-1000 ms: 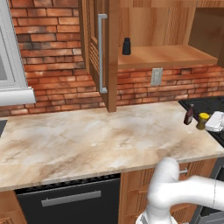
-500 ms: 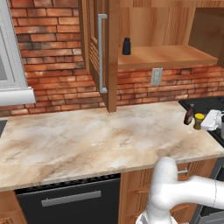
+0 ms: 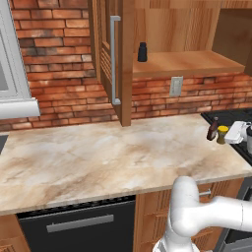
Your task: Collect the turmeric, ketchup, and shaker from the cabinet and place them next to the stove.
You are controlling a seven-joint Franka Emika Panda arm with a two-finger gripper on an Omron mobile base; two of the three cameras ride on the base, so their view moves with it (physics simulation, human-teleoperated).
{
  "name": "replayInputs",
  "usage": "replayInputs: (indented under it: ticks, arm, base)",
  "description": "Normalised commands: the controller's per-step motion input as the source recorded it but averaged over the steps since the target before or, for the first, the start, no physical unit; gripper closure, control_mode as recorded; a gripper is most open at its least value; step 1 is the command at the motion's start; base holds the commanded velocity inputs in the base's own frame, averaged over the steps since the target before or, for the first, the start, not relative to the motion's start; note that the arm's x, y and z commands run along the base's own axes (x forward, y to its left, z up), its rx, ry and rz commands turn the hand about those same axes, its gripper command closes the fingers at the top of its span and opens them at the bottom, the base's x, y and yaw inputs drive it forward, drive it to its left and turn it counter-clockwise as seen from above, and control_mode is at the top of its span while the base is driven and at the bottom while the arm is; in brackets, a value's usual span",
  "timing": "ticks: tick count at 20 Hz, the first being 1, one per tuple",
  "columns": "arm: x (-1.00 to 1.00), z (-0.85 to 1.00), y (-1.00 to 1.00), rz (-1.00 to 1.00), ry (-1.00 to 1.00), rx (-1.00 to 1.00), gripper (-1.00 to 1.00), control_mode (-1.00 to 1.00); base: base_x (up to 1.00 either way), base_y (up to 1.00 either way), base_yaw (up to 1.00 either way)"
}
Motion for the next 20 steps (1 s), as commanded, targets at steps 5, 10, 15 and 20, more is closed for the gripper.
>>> replayInputs:
  ticks: [5,10,15,20]
  arm:
    - [0.0,-0.38,-0.05,0.0,0.0,0.0,1.0,-1.0]
    - [-0.08,-0.37,0.0,0.0,0.0,0.0,1.0,-1.0]
    - [-0.09,-0.31,0.01,0.0,0.0,0.0,-1.0,-1.0]
    - [-0.13,-0.03,0.0,0.0,-0.03,0.0,-1.0,-1.0]
  base:
    - [0.0,0.0,0.0]
    - [0.0,0.0,0.0]
    - [0.0,0.0,0.0]
    - [0.0,0.0,0.0]
